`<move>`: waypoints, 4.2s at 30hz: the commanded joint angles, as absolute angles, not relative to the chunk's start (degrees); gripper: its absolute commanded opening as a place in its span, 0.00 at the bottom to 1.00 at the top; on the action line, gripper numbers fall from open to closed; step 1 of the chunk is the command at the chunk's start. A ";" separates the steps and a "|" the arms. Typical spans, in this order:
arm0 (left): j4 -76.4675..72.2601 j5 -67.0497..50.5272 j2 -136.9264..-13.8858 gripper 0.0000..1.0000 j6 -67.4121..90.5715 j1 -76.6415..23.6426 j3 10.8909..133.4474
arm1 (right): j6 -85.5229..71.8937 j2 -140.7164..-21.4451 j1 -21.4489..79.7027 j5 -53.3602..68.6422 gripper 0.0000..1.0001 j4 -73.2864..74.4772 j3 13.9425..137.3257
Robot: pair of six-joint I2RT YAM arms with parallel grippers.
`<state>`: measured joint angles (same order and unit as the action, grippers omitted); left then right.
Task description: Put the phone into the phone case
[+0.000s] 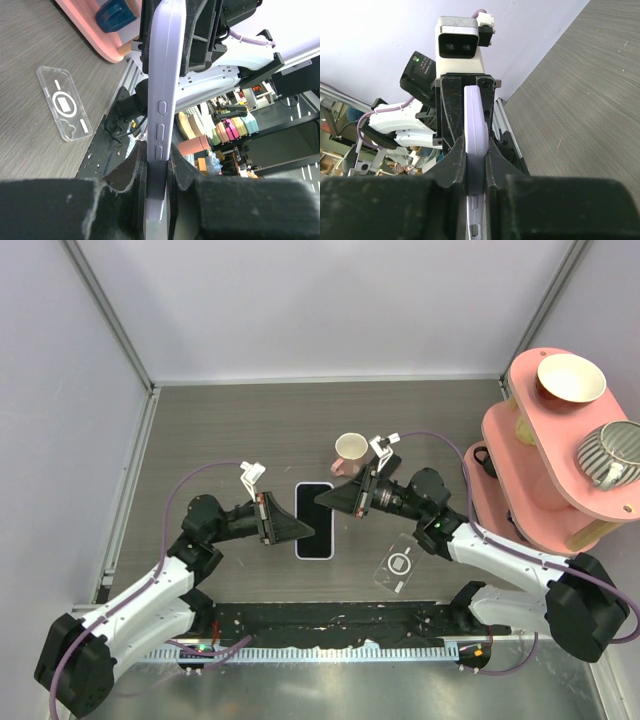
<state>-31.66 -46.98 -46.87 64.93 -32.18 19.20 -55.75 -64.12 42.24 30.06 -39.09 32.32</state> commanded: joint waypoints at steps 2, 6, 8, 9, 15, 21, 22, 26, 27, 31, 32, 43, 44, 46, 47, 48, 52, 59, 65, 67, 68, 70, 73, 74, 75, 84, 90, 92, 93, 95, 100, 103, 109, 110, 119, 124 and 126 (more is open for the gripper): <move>-27.51 -49.13 -48.69 0.00 63.02 -32.61 21.44 | -53.27 -61.70 42.10 31.12 0.01 -44.23 37.44; -27.51 -49.31 -49.57 0.00 62.93 -32.61 21.36 | -50.19 -60.30 42.10 30.59 0.29 -38.51 39.63; -27.51 -49.48 -49.74 0.00 62.93 -32.61 21.44 | -49.31 -59.77 42.01 29.63 0.38 -36.92 40.16; -27.51 -49.66 -49.66 0.00 62.84 -32.61 21.45 | -49.13 -59.59 41.92 29.36 0.38 -36.39 40.78; -27.60 -49.66 -49.22 0.00 62.84 -32.61 21.27 | -50.01 -61.08 41.57 30.14 0.25 -36.65 42.28; -26.90 -49.75 -49.39 0.00 62.84 -32.61 21.09 | -50.80 -61.70 41.13 31.64 0.01 -39.11 42.45; -26.63 -49.75 -49.39 0.00 62.67 -32.61 21.09 | -50.28 -61.70 41.13 31.55 0.01 -37.63 42.71; -26.28 -49.66 -49.31 0.00 62.32 -32.61 21.44 | -46.15 -60.56 41.05 30.06 0.24 -29.46 44.99; -26.11 -49.66 -49.22 0.00 62.23 -32.61 21.53 | -45.71 -60.03 41.04 29.71 0.32 -28.57 45.61; -26.02 -49.66 -49.39 0.00 61.96 -32.52 21.71 | -45.97 -59.85 40.78 29.36 0.43 -25.41 46.84; -26.02 -49.66 -49.22 0.00 61.88 -32.61 21.71 | -46.05 -60.03 40.69 29.44 0.43 -24.97 47.11; -25.14 -48.34 -48.34 0.00 61.70 -32.61 21.71 | -45.79 -60.47 39.90 29.88 0.01 -24.53 46.05; -24.96 -48.17 -48.34 0.00 61.79 -32.61 21.71 | -45.27 -60.29 39.90 29.71 0.01 -23.91 46.32; -24.70 -47.90 -48.51 0.00 61.70 -32.61 22.06 | -44.04 -60.12 39.90 29.44 0.11 -21.99 47.11; -24.61 -47.73 -48.43 0.00 61.70 -32.61 22.06 | -43.77 -60.12 39.90 29.44 0.19 -21.28 47.37; -24.52 -47.38 -48.43 0.00 61.70 -32.61 22.23 | -43.51 -60.03 39.82 29.62 0.35 -20.66 47.81; -24.35 -45.28 -47.55 0.00 62.22 -32.61 22.68 | -43.77 -59.94 39.81 30.85 0.58 -18.11 48.16; -25.75 -42.63 -46.67 0.00 65.39 -32.61 23.38 | -46.84 -60.91 38.41 31.64 0.60 -15.73 47.64; -26.98 -41.14 -45.97 0.00 67.50 -32.61 23.56 | -47.72 -62.05 38.06 33.40 0.49 -16.35 45.79; -26.55 -40.35 -45.62 0.00 67.59 -32.61 23.55 | -47.99 -62.23 37.97 33.57 0.56 -16.44 45.09; -26.02 -39.65 -45.35 0.00 67.50 -32.61 23.64 | -47.90 -62.05 37.79 33.05 0.61 -15.74 44.74; -22.79 -36.75 -44.91 0.00 67.15 -32.52 24.17 | -47.90 -61.70 37.44 30.43 0.71 -13.46 44.30; -22.06 -35.42 -45.17 0.00 67.32 -32.43 24.61 | -47.73 -60.30 36.83 26.56 0.76 -10.12 43.68; -22.06 -35.33 -45.09 0.00 67.41 -32.43 24.78 | -47.99 -59.86 36.83 24.63 0.76 -9.59 42.90; -21.80 -35.16 -45.26 0.00 67.41 -32.34 25.22 | -48.25 -59.16 36.83 24.09 0.76 -9.06 42.46; -18.45 -27.16 -42.10 0.00 68.38 -32.26 27.25 | -59.14 -56.25 36.83 33.29 0.74 -22.48 30.07; -22.84 -27.33 -44.99 0.00 70.40 -32.34 25.76 | -65.90 -58.62 36.83 38.32 0.65 -39.36 24.61; -23.73 -27.16 -45.44 0.00 70.84 -32.26 25.31 | -67.06 -59.24 36.83 38.76 0.62 -43.84 23.12; -23.82 -26.98 -45.96 0.00 70.75 -32.26 25.05 | -68.28 -59.85 36.83 38.85 0.62 -45.08 22.68; -24.25 -26.72 -46.32 0.00 70.75 -32.26 24.61 | -68.82 -60.64 36.91 39.29 0.58 -47.54 21.80; -26.89 -26.28 -47.63 0.00 71.89 -32.26 23.29 | -71.98 -63.80 37.09 40.51 0.55 -54.48 19.95; -29.09 -26.80 -48.69 0.00 72.51 -32.26 22.76 | -72.33 -65.21 37.27 40.96 0.55 -56.25 19.86; -30.06 -26.90 -49.31 0.00 72.34 -32.26 22.59 | -72.42 -65.48 37.35 41.13 0.30 -57.74 19.86; -29.19 -26.89 -49.57 0.00 72.07 -32.26 22.76 | -72.42 -65.30 37.27 41.05 0.22 -57.74 19.86; -17.40 -26.54 -52.20 0.00 62.49 -32.26 24.79 | -65.22 -61.79 37.44 37.53 0.04 -44.32 23.20; -19.95 -27.33 -54.49 0.00 62.93 -32.26 23.82 | -65.91 -61.00 37.53 38.05 0.29 -43.94 23.64; -20.39 -27.60 -55.10 0.00 63.02 -32.26 23.73 | -66.01 -61.35 37.53 38.23 0.29 -44.38 23.64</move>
<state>-21.17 -28.88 -53.45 67.83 -32.58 23.46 -65.82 -63.61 37.10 37.01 -39.33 20.03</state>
